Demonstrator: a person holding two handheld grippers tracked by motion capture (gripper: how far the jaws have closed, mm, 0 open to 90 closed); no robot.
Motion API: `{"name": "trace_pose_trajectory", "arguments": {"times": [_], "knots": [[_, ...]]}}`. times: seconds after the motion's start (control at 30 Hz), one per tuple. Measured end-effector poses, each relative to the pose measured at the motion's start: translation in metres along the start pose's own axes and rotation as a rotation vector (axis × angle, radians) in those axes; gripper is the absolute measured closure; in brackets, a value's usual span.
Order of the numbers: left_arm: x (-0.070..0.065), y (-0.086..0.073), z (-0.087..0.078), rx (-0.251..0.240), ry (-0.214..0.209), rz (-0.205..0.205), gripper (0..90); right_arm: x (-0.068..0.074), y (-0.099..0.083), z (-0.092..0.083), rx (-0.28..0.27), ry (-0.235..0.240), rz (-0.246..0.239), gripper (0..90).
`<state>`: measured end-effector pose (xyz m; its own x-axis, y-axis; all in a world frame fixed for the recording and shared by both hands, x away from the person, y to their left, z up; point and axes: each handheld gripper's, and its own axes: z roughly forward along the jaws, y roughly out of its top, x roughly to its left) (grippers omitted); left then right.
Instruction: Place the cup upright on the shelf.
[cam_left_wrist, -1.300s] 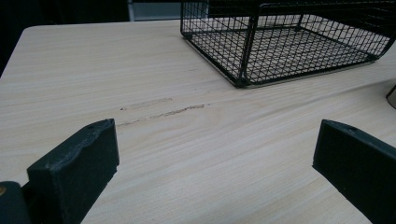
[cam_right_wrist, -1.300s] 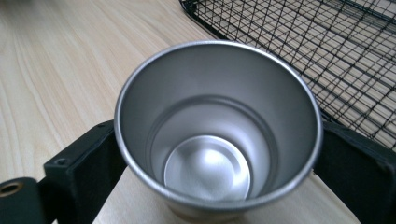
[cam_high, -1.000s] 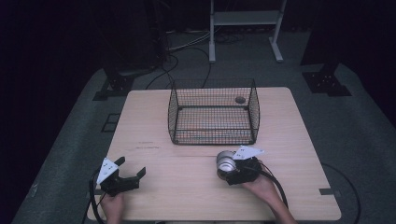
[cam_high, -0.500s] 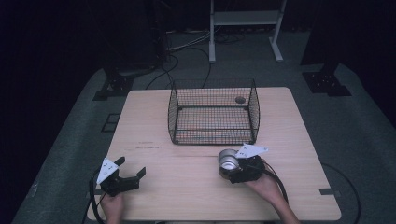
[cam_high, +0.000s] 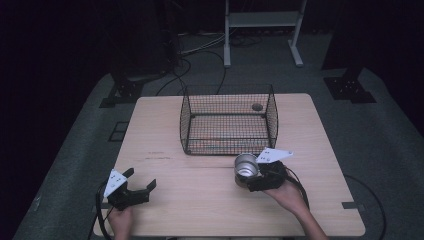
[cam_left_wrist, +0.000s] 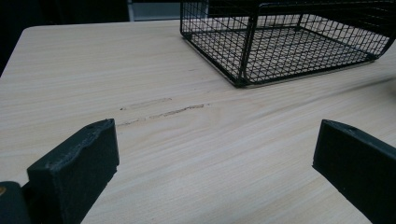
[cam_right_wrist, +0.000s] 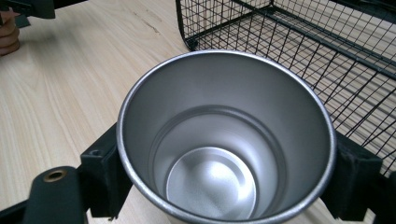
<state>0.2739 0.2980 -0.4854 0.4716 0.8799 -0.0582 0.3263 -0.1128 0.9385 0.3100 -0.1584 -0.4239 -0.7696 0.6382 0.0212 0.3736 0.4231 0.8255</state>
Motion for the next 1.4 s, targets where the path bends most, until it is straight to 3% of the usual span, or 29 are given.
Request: {"name": "trace_pose_trajectory", "arguments": {"times": [0.43,0.53,0.8,1.4], "knots": [[0.0,0.0,0.0,0.001,0.0,0.001,0.0,-0.001,0.016,-0.004,0.003,0.027,-0.009,17.5],[0.0,0.0,0.0,0.002,0.0,0.001,0.0,0.0,0.02,-0.005,0.006,0.022,-0.026,17.5],[0.0,0.0,0.0,0.002,0.0,0.001,0.0,-0.004,0.033,-0.014,-0.027,-0.001,-0.018,17.8],[0.0,0.0,0.0,-0.002,0.0,-0.002,0.0,-0.003,0.07,-0.011,-0.012,-0.003,-0.076,17.8]]}}
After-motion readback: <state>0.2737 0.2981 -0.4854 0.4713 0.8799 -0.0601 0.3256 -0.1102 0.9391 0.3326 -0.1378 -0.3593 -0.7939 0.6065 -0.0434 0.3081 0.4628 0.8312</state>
